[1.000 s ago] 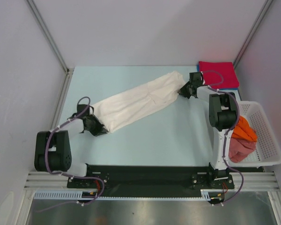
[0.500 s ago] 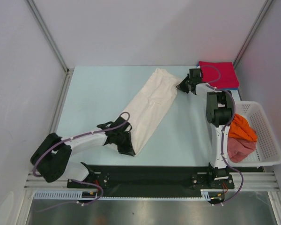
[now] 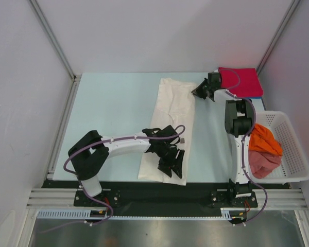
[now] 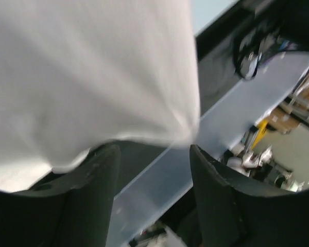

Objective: Fold and stack the t-shirts
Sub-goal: Fold the tshirt

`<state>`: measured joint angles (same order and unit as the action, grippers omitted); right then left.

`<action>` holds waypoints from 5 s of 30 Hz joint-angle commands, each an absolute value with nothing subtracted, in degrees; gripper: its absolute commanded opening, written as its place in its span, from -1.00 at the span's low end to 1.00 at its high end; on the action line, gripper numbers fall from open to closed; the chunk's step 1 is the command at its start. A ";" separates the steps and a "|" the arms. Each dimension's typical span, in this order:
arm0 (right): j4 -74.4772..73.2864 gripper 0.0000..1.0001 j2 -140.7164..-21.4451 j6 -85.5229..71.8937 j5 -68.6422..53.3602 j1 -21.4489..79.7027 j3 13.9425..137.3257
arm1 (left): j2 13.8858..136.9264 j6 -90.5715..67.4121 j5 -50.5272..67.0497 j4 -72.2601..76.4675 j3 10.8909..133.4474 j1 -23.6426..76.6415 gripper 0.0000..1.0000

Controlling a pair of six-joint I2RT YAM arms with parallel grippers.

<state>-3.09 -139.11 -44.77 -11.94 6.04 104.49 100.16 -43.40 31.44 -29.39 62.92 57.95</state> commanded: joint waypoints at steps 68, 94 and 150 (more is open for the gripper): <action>-33.49 0.08 -74.97 -30.23 -33.48 13.36 37.55 | 92.72 -31.99 35.33 -22.23 36.30 28.48 0.15; -31.01 -1.00 -69.90 -38.49 -29.71 19.07 24.96 | 90.82 -33.04 38.14 -18.72 33.32 28.65 -0.99; -38.67 -1.00 -113.99 -26.11 -39.03 0.44 83.93 | 115.31 -48.87 38.76 -12.30 81.38 17.32 -0.99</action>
